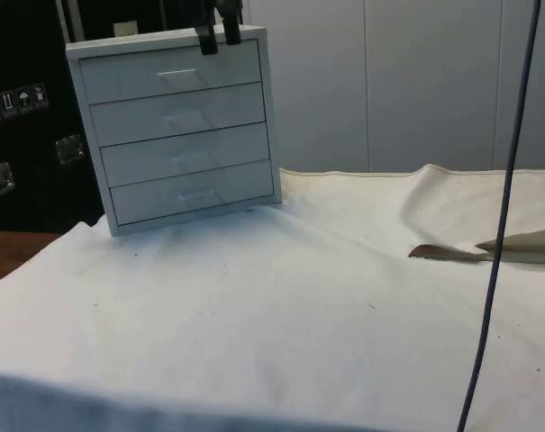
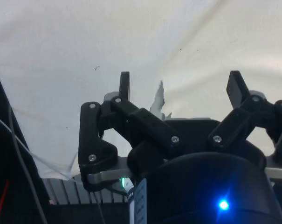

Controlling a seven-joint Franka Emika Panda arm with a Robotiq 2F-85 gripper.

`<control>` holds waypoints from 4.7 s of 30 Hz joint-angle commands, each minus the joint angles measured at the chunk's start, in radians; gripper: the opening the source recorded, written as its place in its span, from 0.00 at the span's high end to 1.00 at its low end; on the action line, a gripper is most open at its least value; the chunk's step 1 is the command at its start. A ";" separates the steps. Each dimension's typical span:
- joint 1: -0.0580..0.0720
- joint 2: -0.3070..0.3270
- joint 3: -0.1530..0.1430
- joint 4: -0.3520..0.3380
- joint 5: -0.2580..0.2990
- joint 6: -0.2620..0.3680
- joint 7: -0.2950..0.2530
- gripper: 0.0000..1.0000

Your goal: Open the drawer, then close it.

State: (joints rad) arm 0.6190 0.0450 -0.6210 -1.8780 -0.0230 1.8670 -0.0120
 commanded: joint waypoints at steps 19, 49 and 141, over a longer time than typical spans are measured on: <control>-0.002 0.025 -0.004 -0.024 -0.018 0.132 -0.003 0.00; -0.011 0.010 -0.025 -0.037 -0.023 0.190 -0.213 0.00; -0.012 0.161 -0.065 -0.044 -0.269 0.548 -0.433 0.00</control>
State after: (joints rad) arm 0.6060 0.1980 -0.6830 -1.9240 -0.2800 2.3990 -0.4530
